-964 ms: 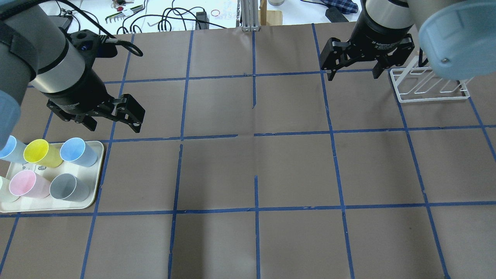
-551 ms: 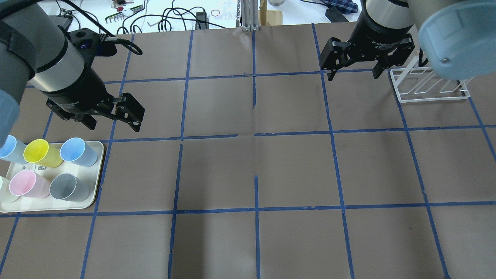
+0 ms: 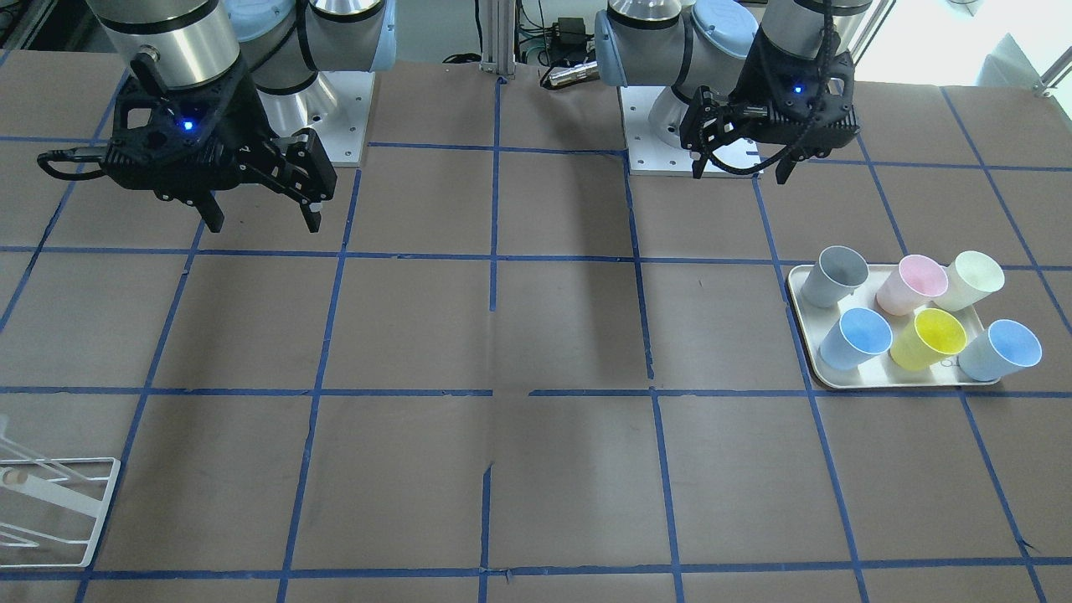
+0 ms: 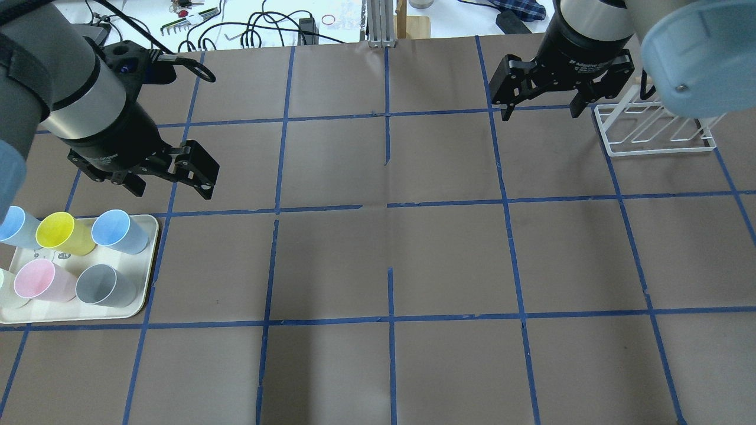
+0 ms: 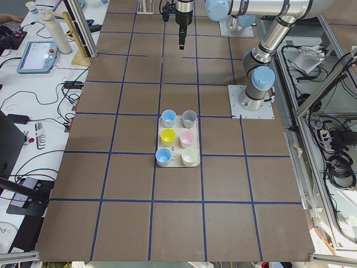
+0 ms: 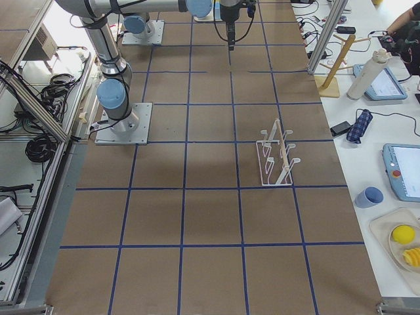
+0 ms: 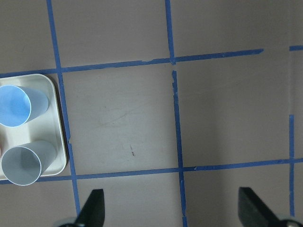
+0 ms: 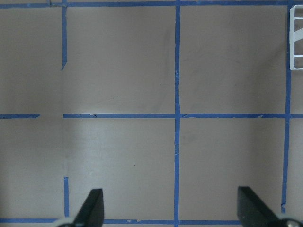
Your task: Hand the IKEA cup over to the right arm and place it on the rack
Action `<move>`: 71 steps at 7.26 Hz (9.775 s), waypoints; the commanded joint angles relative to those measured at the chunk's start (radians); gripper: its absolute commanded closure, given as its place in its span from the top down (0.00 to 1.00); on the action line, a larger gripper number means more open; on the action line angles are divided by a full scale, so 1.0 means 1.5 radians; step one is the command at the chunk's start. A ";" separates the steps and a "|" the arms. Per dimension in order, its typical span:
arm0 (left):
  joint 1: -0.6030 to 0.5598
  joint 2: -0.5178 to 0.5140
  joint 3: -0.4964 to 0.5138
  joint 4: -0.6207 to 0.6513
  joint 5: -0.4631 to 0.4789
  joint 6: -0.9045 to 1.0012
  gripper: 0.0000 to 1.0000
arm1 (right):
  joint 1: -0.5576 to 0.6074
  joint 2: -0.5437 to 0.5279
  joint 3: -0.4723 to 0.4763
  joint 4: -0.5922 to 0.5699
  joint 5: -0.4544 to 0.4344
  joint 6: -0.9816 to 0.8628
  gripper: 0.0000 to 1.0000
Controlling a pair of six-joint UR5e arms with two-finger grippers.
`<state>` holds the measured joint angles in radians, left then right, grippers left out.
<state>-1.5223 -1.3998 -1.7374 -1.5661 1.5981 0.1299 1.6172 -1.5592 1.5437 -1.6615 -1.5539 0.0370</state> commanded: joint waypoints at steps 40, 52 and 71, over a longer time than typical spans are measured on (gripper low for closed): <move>0.251 -0.218 0.131 -0.129 -0.259 0.162 0.00 | -0.149 -0.002 -0.033 0.039 0.009 -0.201 1.00; 0.037 -0.157 -0.082 -0.370 -1.021 0.156 0.00 | -0.443 0.087 -0.009 0.557 0.484 -0.457 1.00; -0.060 -0.158 -0.116 -0.368 -1.123 0.211 0.00 | -0.171 0.095 -0.013 0.734 0.731 0.025 1.00</move>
<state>-1.6122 -1.6394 -1.9112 -2.1185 -0.0859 0.4463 1.3282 -1.4166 1.5242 -0.5599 -0.4636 0.0749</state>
